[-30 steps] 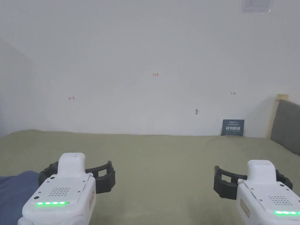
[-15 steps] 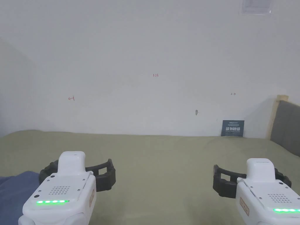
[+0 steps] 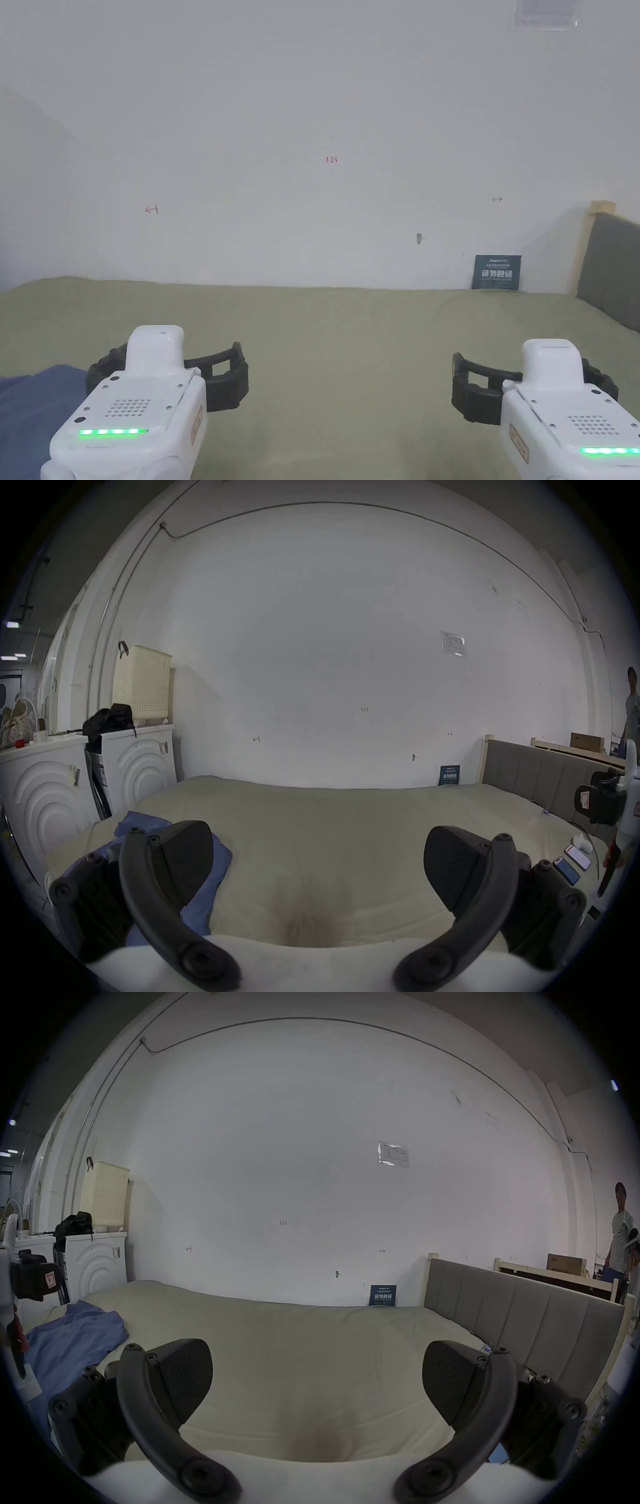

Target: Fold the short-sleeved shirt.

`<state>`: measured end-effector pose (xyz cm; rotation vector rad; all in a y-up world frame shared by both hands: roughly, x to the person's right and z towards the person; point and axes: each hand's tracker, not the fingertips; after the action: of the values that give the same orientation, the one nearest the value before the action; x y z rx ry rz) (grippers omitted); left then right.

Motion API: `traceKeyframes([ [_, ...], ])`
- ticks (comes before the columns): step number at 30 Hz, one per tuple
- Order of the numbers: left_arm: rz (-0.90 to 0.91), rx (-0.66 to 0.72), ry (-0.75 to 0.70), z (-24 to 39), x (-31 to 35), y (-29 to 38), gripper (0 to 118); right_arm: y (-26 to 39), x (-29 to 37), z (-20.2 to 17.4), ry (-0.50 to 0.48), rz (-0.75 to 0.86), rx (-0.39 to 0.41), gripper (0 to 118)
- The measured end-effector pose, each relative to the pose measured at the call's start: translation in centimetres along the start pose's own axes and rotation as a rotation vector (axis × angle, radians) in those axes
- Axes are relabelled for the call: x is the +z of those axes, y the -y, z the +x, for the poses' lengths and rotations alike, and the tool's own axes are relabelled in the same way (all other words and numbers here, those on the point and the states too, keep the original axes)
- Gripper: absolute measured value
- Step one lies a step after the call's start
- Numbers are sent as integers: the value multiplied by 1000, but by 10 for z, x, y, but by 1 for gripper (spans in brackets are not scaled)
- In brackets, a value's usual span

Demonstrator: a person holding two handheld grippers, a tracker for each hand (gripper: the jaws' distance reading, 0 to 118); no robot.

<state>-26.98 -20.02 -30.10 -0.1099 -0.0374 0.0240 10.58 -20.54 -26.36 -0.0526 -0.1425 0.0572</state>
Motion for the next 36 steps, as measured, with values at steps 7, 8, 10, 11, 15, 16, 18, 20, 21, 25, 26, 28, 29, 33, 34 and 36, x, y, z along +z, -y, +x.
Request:
traceKeyframes([
  [7,-11,-25,-11,2,0,2,118,-1,0,1,2,-9,-10,118],
  [8,-11,-32,-11,3,0,2,118,0,0,1,4,-9,-8,118],
  [10,-4,-33,-14,4,1,3,118,1,0,1,4,-11,-4,118],
  [11,-6,-25,-14,3,1,3,118,1,0,1,5,-12,-2,118],
  [15,-18,-3,-29,3,0,1,110,2,0,-1,7,-30,30,112],
  [16,-6,-5,-37,3,2,2,76,2,1,-2,7,-37,31,79],
  [18,51,-48,-113,5,3,4,0,4,2,-3,25,-31,50,7],
  [20,56,-27,-119,5,13,6,0,5,3,0,44,-44,47,7],
  [21,51,2,-73,1,17,6,0,7,3,3,27,-67,26,7],
  [25,26,-25,-88,-3,9,6,0,11,2,-1,29,-91,24,7],
  [26,23,-25,-86,-4,10,7,0,10,1,-3,18,-105,10,7],
  [28,7,-14,-79,-8,10,4,0,7,-2,-13,12,-116,3,7],
  [29,4,-10,-78,-12,12,3,0,7,-5,-20,5,-115,3,7],
  [33,13,-20,-148,-46,29,-3,0,-9,-16,-71,-103,-95,10,7],
  [34,13,-20,-172,-59,35,-5,0,-13,-17,-89,-132,-81,8,7],
  [36,12,-14,-230,-84,51,-8,0,-21,-19,-125,-204,-62,-1,7],
])
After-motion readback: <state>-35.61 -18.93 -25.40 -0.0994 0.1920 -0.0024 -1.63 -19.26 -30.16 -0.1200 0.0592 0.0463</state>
